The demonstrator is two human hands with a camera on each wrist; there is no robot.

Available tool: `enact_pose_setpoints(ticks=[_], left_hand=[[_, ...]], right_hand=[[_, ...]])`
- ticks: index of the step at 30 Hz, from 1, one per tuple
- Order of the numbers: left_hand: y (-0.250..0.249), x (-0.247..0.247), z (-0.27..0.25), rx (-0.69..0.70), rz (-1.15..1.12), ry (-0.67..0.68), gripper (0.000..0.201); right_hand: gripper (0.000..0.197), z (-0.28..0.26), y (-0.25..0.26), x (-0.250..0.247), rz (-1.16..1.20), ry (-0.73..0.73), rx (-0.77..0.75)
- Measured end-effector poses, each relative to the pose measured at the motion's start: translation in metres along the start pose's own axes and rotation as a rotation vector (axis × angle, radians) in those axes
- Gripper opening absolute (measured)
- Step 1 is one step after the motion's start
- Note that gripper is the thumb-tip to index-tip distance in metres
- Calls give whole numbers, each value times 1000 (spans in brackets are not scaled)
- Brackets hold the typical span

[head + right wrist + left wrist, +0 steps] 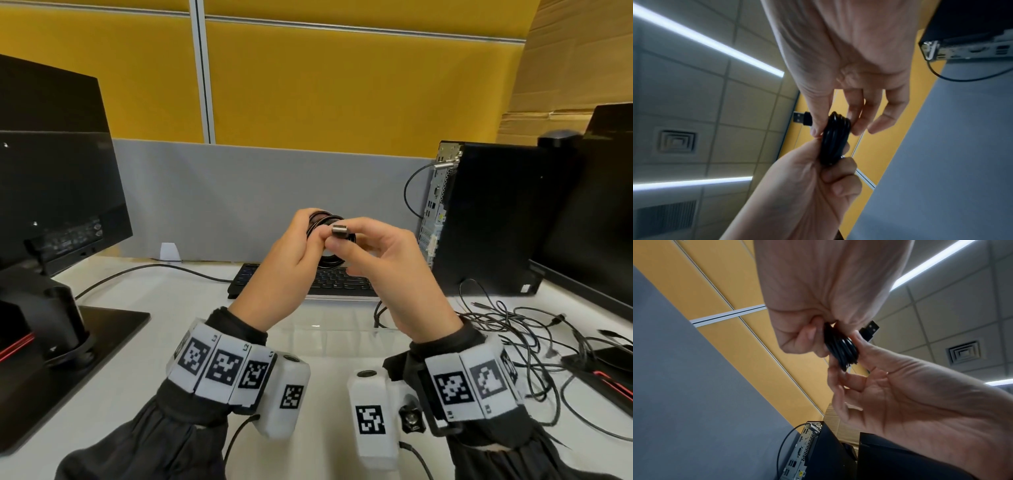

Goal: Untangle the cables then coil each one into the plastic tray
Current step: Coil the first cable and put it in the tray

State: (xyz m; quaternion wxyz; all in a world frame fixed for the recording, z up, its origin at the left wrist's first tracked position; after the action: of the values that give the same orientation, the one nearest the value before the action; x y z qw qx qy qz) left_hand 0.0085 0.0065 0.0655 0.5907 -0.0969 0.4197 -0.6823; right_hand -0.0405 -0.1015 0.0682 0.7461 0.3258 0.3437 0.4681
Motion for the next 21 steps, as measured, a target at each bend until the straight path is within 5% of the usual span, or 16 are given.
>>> enact_pose_setpoints(ticks=[4, 9, 13, 17, 21], left_hand=[[1, -3, -2, -35, 45, -89, 17], [-5, -7, 0, 41, 152, -128, 16], [2, -14, 1, 36, 342, -168, 20], [0, -12, 0, 82, 509, -204, 20], [-7, -12, -2, 144, 550, -229, 26]], right_hand=[[13, -4, 25, -15, -217, -228, -270], [11, -15, 53, -23, -283, -259, -430], [6, -15, 47, -22, -584, -145, -386], [30, -11, 19, 3, -1015, 63, -268], [14, -11, 18, 15, -892, 92, -196]])
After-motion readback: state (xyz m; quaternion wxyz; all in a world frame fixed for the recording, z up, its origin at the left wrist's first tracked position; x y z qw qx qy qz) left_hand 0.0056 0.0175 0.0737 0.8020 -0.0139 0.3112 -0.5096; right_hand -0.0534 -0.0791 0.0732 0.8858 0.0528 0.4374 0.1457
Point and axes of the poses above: each hand's wrist, its own z-axis towards the middle knuckle, its own x-axis out of the palm, y = z × x, the point moved 6 cm from there along z, towards the middle knuckle, and after that the axes turned 1 degree about -z, right-handed, at the moved point
